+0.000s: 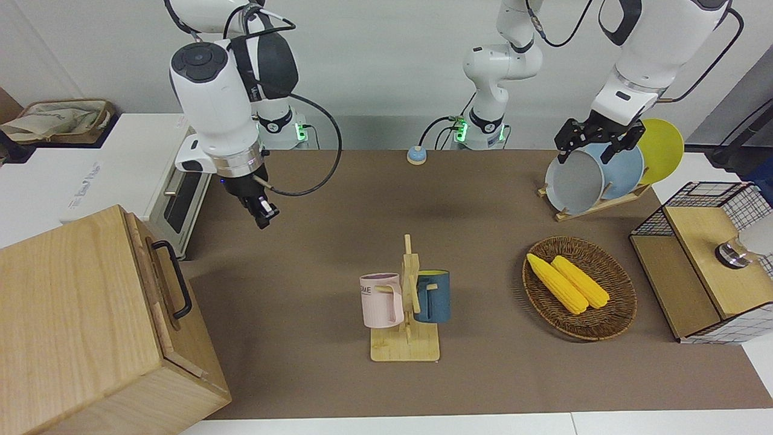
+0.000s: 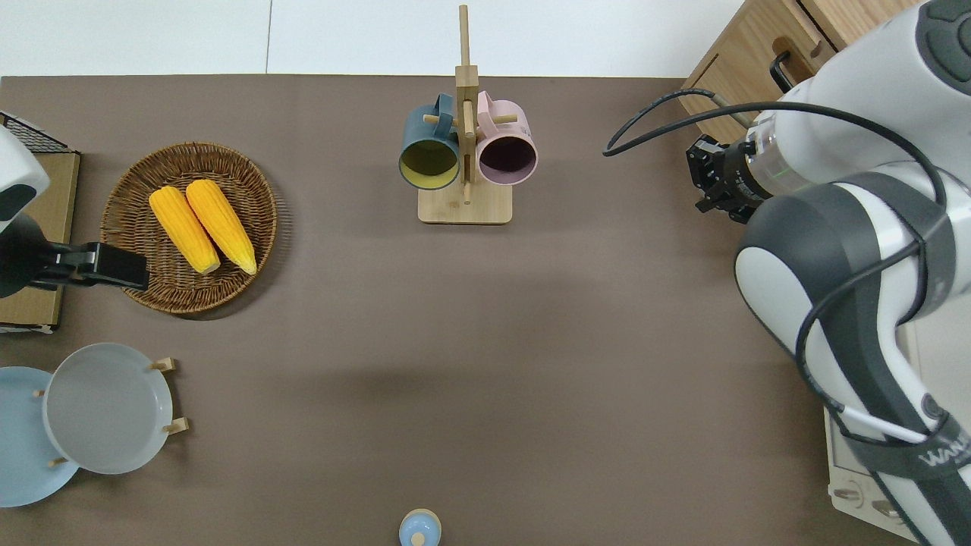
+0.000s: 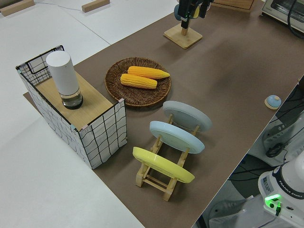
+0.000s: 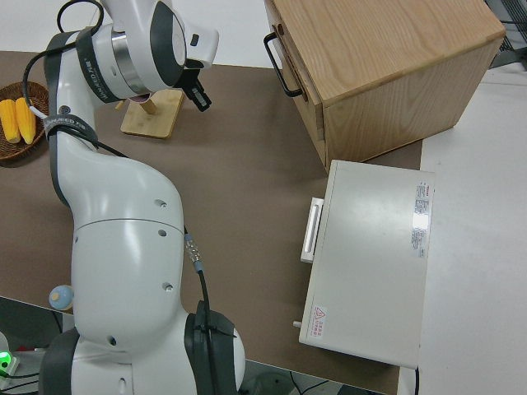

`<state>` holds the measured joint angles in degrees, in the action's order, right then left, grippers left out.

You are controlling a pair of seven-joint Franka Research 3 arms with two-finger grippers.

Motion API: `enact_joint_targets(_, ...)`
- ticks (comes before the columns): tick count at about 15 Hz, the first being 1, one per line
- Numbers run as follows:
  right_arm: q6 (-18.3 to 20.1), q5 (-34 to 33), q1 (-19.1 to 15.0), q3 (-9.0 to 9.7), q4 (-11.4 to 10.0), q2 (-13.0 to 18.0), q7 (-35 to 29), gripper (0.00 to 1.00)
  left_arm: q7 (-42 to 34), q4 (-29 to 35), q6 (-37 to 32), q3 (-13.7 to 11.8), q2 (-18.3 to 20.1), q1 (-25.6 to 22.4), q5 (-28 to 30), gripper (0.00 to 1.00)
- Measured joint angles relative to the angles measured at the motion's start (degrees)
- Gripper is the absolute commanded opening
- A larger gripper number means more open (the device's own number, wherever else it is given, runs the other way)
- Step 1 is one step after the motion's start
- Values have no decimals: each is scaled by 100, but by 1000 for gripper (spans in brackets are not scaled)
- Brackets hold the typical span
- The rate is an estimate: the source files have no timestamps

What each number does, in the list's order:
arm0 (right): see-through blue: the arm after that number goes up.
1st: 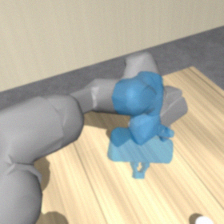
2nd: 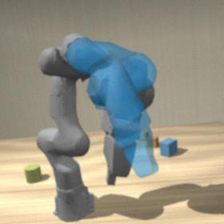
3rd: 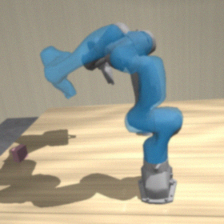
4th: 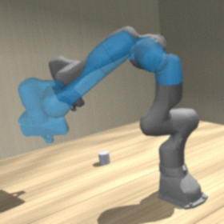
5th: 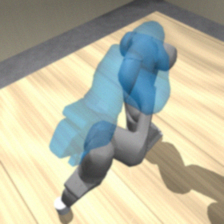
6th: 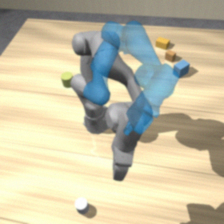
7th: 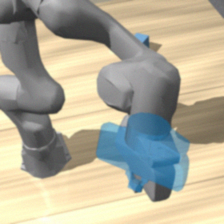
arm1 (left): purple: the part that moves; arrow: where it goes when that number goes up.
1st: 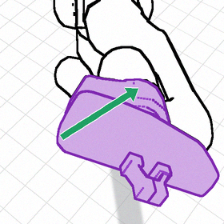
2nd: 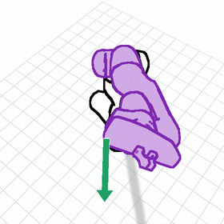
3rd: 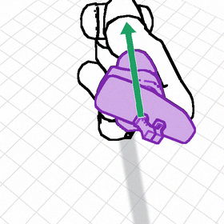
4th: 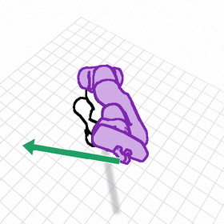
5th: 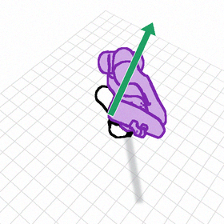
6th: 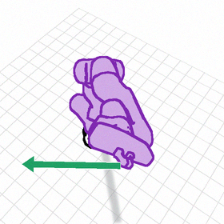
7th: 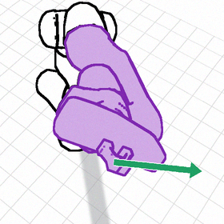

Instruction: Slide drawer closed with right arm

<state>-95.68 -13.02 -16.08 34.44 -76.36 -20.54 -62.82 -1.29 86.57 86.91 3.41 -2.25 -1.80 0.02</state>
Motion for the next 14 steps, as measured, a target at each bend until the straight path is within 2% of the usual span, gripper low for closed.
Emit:
enact_joint_targets(3,257,0,15,135,0,165,411,0,0,0,0,0,0,0,0,993)
enact_joint_targets(8,584,50,101,160,-86,538,1570,0,0,0,0,0,0,0,0,993)
enact_joint_targets(12,718,82,88,30,-187,846,2724,0,0,0,0,0,0,0,0,993)
enact_joint_targets(14,741,107,83,-73,-198,911,3280,60,0,0,0,0,0,0,0,993)
